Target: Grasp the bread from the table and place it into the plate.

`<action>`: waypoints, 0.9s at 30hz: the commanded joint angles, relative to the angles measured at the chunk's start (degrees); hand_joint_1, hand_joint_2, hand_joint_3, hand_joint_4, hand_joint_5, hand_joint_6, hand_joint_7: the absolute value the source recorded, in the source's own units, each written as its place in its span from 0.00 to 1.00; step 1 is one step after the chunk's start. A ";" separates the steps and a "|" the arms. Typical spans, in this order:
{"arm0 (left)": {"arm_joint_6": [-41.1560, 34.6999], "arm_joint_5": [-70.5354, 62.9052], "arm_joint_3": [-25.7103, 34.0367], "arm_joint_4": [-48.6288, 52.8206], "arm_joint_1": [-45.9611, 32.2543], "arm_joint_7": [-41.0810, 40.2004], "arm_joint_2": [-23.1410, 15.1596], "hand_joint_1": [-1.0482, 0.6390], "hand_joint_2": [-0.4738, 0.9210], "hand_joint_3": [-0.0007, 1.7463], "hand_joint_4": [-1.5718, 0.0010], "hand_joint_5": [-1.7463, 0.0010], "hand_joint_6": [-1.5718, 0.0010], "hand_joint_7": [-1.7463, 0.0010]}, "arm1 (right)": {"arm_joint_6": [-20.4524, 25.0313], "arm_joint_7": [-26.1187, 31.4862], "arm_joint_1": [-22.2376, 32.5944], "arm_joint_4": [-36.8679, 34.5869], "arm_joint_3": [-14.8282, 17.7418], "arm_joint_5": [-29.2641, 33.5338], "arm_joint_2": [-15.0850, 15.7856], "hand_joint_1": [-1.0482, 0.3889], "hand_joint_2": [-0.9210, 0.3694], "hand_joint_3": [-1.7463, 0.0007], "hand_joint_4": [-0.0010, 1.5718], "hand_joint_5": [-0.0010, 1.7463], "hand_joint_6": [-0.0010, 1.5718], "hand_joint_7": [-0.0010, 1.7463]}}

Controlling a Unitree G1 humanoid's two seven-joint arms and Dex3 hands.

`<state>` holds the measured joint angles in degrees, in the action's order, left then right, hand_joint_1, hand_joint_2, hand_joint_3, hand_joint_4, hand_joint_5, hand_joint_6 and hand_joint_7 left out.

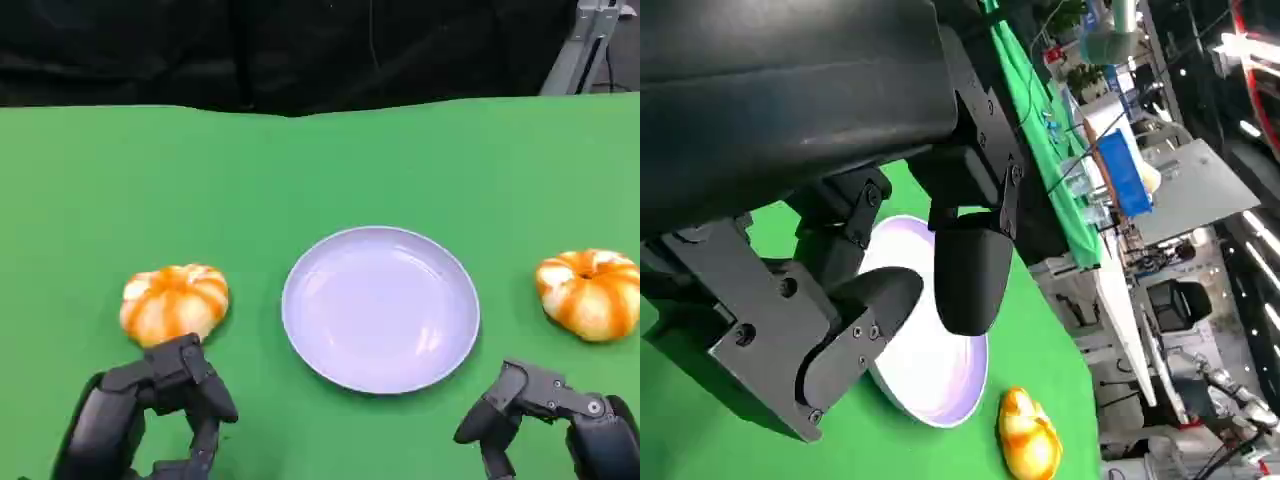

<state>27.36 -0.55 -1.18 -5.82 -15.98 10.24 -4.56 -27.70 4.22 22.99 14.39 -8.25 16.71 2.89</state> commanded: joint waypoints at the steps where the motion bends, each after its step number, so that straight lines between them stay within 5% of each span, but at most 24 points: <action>1: 0.09 -0.57 0.15 -0.49 -0.24 -0.45 -0.75 0.50 0.55 0.85 0.45 0.01 0.47 0.13 | 0.34 -0.14 0.45 0.68 0.22 -0.48 0.39 0.75 0.52 0.18 0.51 0.91 0.53 0.75; 17: -0.58 0.01 0.62 -0.79 0.23 -0.34 -0.70 0.57 0.54 0.87 0.46 0.03 0.48 0.14 | 0.29 0.14 -0.09 0.59 0.09 0.50 0.28 0.74 0.54 0.16 0.52 0.90 0.54 0.75; 23: -1.95 -1.33 1.05 -1.09 0.55 -1.78 -0.18 0.62 0.65 0.69 0.53 0.25 0.52 0.41 | 0.48 0.02 0.16 1.01 -0.17 0.08 0.03 0.76 0.54 0.16 0.52 0.91 0.54 0.75; 27: -6.29 -6.16 1.35 -2.52 1.94 -2.53 -2.01 0.59 0.74 0.51 0.63 0.40 0.66 0.64 | 0.49 0.29 -0.15 0.74 -0.35 0.41 -0.15 0.76 0.53 0.17 0.52 0.91 0.54 0.76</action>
<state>24.53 -3.61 -0.46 -6.59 -15.26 8.73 -4.54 -27.51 4.21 22.93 14.88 -8.66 17.37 2.77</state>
